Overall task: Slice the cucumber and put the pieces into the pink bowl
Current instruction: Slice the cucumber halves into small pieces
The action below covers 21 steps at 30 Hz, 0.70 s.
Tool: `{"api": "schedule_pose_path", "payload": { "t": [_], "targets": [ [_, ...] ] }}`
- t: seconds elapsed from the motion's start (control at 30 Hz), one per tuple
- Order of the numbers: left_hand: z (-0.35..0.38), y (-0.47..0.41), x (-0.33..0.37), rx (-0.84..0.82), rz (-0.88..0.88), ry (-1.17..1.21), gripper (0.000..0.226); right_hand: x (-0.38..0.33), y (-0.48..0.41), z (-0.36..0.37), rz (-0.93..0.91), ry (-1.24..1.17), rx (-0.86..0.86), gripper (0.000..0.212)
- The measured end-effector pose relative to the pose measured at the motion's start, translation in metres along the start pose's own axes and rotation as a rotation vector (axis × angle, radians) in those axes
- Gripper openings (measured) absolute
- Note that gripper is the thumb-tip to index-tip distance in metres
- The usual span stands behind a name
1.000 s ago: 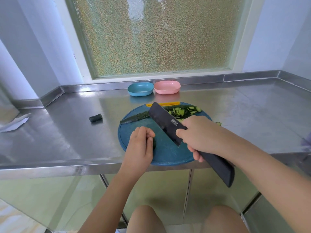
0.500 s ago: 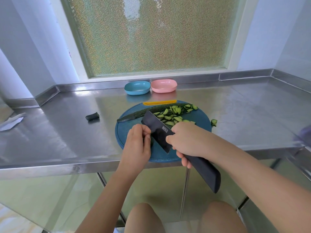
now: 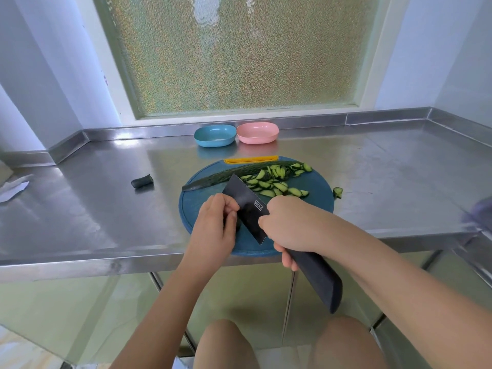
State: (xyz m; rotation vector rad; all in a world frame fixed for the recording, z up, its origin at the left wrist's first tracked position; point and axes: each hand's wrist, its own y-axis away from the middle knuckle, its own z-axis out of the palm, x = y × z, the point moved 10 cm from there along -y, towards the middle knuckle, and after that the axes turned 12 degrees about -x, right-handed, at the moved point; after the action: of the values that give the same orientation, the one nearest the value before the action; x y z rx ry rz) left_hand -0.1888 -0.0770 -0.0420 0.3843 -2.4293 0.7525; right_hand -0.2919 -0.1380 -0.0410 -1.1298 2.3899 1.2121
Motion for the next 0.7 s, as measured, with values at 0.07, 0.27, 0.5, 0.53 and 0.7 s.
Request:
{"api": "schedule_pose_path", "payload": {
  "t": [0.07, 0.27, 0.5, 0.53, 0.7],
  "targets": [
    [0.000, 0.000, 0.000, 0.005, -0.002, 0.000, 0.023, -0.006, 0.008, -0.005, -0.062, 0.053, 0.114, 0.031],
    [0.000, 0.002, 0.001, 0.021, -0.017, -0.021, 0.025, -0.017, -0.008, 0.011, -0.012, 0.119, 0.120, 0.030],
    [-0.003, 0.004, 0.002, 0.036, -0.027, 0.024, 0.022, 0.006, -0.014, 0.010, 0.036, 0.038, 0.176, 0.026],
    [-0.002, 0.005, 0.002, 0.021, -0.027, 0.042, 0.020, 0.009, -0.012, 0.008, 0.046, 0.021, 0.177, 0.025],
    [0.001, 0.009, -0.005, -0.116, -0.053, 0.072, 0.023, 0.022, -0.022, 0.013, 0.139, -0.030, 0.077, 0.036]
  ]
}}
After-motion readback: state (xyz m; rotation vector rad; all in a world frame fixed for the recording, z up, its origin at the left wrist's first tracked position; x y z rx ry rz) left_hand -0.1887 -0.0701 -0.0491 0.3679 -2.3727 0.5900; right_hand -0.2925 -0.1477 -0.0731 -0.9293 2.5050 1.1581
